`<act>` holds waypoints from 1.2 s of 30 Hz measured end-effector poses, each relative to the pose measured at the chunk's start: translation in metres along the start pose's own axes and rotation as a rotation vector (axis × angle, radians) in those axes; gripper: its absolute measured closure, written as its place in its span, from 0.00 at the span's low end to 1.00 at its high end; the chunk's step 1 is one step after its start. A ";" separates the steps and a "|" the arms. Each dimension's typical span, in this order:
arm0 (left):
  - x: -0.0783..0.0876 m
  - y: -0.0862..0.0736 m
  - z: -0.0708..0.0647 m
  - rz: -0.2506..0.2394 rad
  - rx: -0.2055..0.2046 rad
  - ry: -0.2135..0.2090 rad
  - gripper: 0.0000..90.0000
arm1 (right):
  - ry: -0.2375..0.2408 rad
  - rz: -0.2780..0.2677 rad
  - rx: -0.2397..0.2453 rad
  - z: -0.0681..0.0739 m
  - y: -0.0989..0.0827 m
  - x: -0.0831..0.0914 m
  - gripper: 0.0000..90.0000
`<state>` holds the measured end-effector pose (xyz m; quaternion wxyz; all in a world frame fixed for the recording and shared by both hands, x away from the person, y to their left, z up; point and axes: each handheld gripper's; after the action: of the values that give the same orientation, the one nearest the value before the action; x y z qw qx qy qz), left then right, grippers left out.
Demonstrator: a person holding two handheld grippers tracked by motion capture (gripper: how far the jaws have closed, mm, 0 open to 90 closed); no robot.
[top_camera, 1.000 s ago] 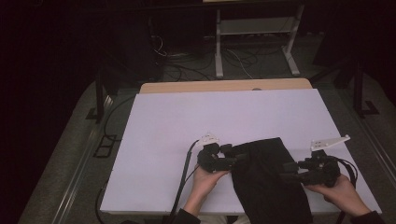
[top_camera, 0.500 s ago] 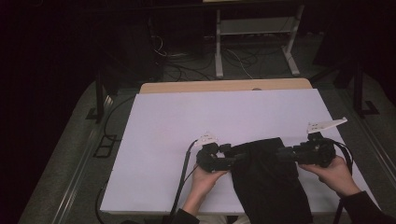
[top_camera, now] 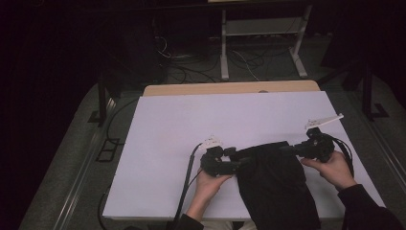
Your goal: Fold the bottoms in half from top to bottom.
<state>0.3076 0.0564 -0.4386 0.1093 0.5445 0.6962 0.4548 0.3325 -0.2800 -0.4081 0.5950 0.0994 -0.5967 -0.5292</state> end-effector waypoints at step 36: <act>0.003 0.010 0.006 0.023 -0.017 0.028 0.15 | 0.054 0.203 -0.032 -0.013 -0.013 -0.052 0.98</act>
<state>0.3168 0.0621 -0.4338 0.0988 0.5453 0.6874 0.4695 0.3501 -0.2536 -0.4529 0.6629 0.0427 -0.5789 -0.4728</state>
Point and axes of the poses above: each handheld gripper's, and its own axes: x roughly backward along the jaws, y roughly out of its top, z roughly to its left, and after that the axes turned 10 degrees about x, right-handed
